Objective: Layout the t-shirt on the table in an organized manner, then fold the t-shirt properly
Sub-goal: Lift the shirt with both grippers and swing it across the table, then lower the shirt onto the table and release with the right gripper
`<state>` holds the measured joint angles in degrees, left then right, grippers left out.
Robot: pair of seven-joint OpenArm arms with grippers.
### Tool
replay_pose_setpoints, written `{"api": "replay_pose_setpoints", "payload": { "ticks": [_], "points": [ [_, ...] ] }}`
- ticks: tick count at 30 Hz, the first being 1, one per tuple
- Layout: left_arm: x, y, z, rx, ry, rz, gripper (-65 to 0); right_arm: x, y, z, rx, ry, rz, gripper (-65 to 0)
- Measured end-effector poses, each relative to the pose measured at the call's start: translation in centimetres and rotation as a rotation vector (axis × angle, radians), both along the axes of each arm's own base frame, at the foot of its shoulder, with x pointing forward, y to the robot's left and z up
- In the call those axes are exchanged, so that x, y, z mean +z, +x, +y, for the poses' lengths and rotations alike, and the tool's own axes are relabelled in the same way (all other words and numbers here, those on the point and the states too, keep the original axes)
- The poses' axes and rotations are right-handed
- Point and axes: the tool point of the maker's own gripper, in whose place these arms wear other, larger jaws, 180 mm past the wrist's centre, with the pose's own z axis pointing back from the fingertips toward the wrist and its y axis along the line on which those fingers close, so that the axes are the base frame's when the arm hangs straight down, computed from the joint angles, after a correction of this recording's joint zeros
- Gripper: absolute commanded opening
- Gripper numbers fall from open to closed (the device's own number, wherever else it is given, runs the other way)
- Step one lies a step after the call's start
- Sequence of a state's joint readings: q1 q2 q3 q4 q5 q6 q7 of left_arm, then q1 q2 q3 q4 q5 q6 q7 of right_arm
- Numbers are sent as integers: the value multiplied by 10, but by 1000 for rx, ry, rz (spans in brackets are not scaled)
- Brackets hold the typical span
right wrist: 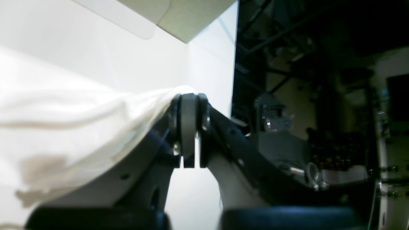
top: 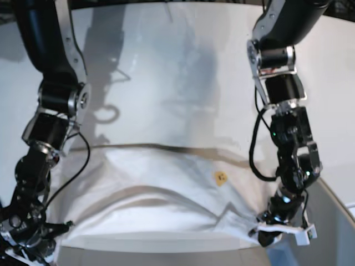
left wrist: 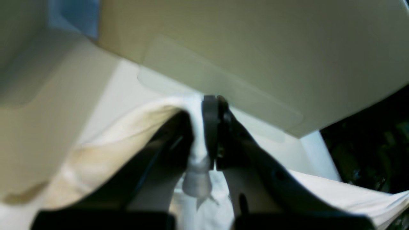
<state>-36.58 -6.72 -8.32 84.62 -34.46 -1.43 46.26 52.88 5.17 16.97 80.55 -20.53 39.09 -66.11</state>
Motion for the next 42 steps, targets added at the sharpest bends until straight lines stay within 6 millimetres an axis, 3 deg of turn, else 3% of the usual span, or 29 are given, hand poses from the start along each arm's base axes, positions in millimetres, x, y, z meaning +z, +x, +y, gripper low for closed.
{"api": "replay_pose_setpoints", "payload": {
  "ticks": [3,6,8,10,12,14,15,16,18,20,22,23,24,25,28,29,31,33,35,37,39,42],
  "points": [
    [24,23,16,10,-4,-18,-650,5,25,14,78,51,-16,-650],
    [41,45,44,54,-3,4,-650,12,54,30,163,125,-14,-650],
    [61,56,68,86,-9,12,-650,33,72,46,235,222,-41,-650],
    [98,61,83,111,-11,-37,-650,62,80,52,293,355,-117,-650],
    [147,55,92,125,6,-136,-650,73,79,41,295,430,-154,-650],
    [189,35,99,128,40,-239,-650,59,72,17,241,438,-108,-650],
    [201,23,103,125,33,-282,-650,46,67,3,204,426,-68,-650],
    [199,14,111,140,23,-295,-650,38,62,-9,174,417,-42,-650],
    [175,2,117,146,28,-247,-650,40,53,-21,146,402,-36,-650],
    [122,-5,118,144,19,-131,-650,77,45,-24,161,382,-131,-650],
    [74,-20,114,115,-34,-62,-650,131,32,-25,187,346,-273,-650],
    [59,-29,112,100,-62,-44,-650,149,24,-26,201,331,-333,-650],
    [55,-37,111,88,-80,-57,-650,154,16,-29,206,321,-355,-650],
    [56,-45,108,66,-102,-88,-650,145,10,-38,180,290,-324,-650],
    [37,-70,111,68,-100,-89,-650,71,-8,-71,51,188,-112,-650],
    [22,-78,113,82,-92,-67,-650,50,-13,-71,56,187,-74,-650],
    [-26,-99,113,112,-81,58,-650,11,-25,-64,76,176,-10,-650],
    [-52,-120,102,92,-64,120,-650,-10,-34,-41,150,190,-9,-650],
    [-62,-136,94,76,-47,135,-650,-39,-49,-32,169,177,42,-650],
    [-71,-149,90,71,-33,148,-650,-72,-74,-44,118,160,112,-650],
    [-93,-164,89,75,-36,214,-650,-105,-104,-57,55,156,187,-650],
    [-125,-188,87,77,-35,308,-650,-119,-129,-56,47,180,177,-650]
  ]
}}
